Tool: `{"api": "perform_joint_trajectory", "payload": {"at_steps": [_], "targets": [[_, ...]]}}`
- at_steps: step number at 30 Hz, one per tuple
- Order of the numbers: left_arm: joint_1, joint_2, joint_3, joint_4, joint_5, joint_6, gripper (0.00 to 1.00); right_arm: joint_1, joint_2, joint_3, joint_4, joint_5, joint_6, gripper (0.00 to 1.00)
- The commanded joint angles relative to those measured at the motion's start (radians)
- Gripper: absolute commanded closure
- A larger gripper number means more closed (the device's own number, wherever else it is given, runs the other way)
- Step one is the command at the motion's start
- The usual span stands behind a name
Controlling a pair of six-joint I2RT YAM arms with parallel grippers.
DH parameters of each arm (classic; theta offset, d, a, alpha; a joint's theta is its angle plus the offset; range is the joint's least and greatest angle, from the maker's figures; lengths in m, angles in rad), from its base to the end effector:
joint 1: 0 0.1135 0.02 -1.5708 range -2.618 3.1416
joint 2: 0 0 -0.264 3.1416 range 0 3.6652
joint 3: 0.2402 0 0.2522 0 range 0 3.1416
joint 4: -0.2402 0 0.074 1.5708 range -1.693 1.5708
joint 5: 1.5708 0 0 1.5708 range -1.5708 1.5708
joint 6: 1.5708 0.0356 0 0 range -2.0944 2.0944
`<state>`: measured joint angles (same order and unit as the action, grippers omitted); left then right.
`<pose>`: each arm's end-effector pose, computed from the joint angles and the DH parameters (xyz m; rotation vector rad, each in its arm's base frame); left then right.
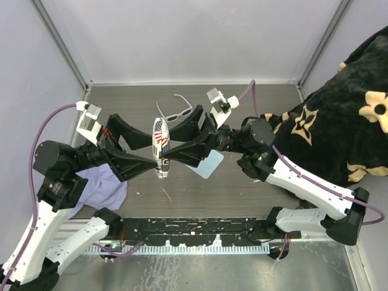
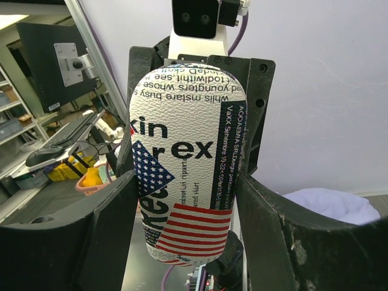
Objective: Organize the sunglasses
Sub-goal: Open the sunglasses case.
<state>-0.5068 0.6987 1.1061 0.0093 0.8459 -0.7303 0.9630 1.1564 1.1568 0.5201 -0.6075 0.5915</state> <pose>0.0817 -0.0758 0.4750 0.6947 1.2924 -1.5177 0.1251 0.2154 0.4666 -0.8348 1.0289 1.6710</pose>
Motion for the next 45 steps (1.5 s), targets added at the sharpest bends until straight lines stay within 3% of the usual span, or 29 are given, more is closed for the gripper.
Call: {"api": "perform_joint_trajectory", "payload": {"at_steps": [1, 8, 20, 23, 26, 31, 39, 45], "targets": [[0.001, 0.005, -0.001, 0.058, 0.019, -0.020, 0.16, 0.002, 0.003, 0.053, 0.093, 0.002, 0.018, 1.00], [0.002, 0.019, -0.011, 0.044, 0.011, -0.008, 0.17, 0.002, 0.011, 0.064, 0.095, 0.014, 0.017, 1.00], [0.002, 0.012, -0.014, 0.033, 0.009, 0.010, 0.40, 0.001, 0.005, 0.052, 0.077, 0.039, 0.006, 1.00], [0.002, 0.010, -0.013, 0.024, 0.009, 0.016, 0.51, 0.002, 0.003, 0.052, 0.061, 0.046, -0.001, 1.00], [0.001, 0.010, -0.001, -0.017, 0.002, 0.048, 0.68, 0.002, -0.005, 0.056, 0.010, 0.075, -0.024, 1.00], [0.002, 0.016, 0.064, -0.202, -0.079, 0.178, 0.91, 0.002, -0.036, 0.077, -0.178, 0.237, -0.112, 1.00], [0.002, 0.049, 0.125, -0.378, -0.211, 0.287, 0.99, 0.002, -0.039, 0.099, -0.345, 0.414, -0.161, 1.00], [0.001, 0.093, 0.158, -0.500, -0.380, 0.349, 0.99, 0.001, -0.012, 0.139, -0.457, 0.585, -0.186, 1.00]]}}
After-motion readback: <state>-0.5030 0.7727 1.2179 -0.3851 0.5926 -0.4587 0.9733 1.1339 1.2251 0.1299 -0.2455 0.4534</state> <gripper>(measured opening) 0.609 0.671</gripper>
